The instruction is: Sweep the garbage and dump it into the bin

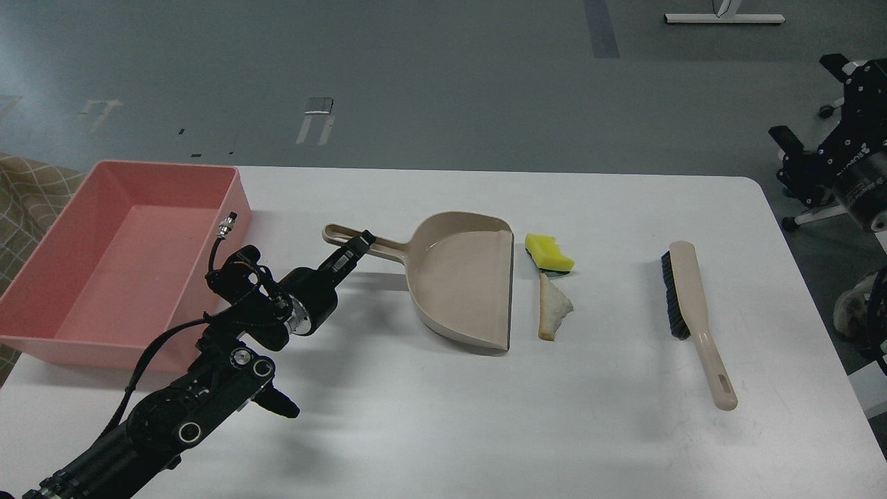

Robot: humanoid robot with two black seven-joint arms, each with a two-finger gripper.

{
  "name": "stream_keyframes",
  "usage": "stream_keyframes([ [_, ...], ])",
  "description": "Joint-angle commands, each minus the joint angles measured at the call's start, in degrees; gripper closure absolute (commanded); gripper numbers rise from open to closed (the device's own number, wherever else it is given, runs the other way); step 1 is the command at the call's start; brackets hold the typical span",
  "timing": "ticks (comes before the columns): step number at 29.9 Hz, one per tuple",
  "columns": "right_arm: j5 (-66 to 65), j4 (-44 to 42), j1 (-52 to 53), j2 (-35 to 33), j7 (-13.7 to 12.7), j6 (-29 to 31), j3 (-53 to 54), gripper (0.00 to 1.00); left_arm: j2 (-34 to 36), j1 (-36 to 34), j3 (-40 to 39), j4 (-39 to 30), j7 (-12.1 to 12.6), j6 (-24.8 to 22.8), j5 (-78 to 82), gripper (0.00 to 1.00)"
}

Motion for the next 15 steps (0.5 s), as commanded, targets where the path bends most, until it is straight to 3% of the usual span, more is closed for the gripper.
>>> stream_keyframes([
  [1, -2.79, 2.48, -0.09, -4.27, -1.21, 0.12, -0.76, 0.0, 0.58, -0.45, 0.0, -0.09, -0.29, -0.08, -0.02, 1.0],
  [15, -24.33, 10.66, -0.18, -23.26, -1.65, 0.29, -18.59, 0.0, 1.72, -2.3, -0.09, -0.09, -0.65, -0.17, -0.2, 1.0],
])
